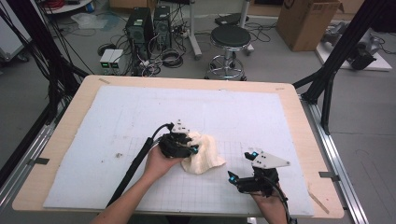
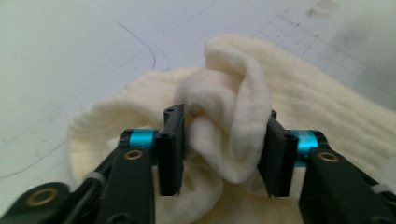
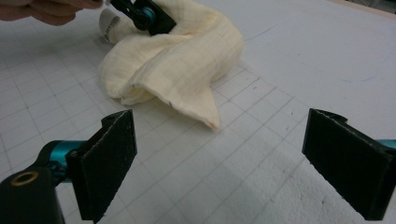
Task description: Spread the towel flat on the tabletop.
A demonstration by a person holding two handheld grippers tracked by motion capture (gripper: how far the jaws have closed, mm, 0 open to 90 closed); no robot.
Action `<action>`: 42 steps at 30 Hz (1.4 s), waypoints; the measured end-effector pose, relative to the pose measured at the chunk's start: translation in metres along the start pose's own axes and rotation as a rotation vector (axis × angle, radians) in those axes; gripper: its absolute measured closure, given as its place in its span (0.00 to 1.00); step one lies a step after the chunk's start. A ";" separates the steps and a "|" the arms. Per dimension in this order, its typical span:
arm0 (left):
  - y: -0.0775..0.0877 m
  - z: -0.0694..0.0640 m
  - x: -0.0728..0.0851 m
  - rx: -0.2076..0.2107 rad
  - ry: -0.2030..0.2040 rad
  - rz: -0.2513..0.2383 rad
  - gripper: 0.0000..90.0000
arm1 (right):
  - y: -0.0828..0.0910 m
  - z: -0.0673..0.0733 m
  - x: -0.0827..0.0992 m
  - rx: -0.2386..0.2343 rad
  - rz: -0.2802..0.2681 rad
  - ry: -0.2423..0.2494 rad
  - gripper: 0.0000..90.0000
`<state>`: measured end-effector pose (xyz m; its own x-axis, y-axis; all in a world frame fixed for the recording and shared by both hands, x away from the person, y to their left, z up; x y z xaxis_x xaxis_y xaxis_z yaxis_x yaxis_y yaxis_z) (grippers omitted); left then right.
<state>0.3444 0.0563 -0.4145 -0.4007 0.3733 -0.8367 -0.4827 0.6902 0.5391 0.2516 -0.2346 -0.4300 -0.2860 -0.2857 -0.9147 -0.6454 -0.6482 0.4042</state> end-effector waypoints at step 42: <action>0.034 0.025 0.055 -0.015 -0.077 0.066 0.92 | -0.065 -0.026 -0.003 -0.195 0.203 -0.015 0.78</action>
<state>0.3249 0.1159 -0.4448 -0.3714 0.4648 -0.8037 -0.4689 0.6532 0.5945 0.3127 -0.2097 -0.4540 -0.4070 -0.4144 -0.8140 -0.4257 -0.7024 0.5704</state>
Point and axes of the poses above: each handheld gripper's, and its own axes: y roughly backward along the jaws, x roughly out of its underside, z roughly to its left, the point moved 1 cm from there along -y, roughly forward along the jaws, and after that the axes turned 6 degrees about -z, right-handed, at the moved point
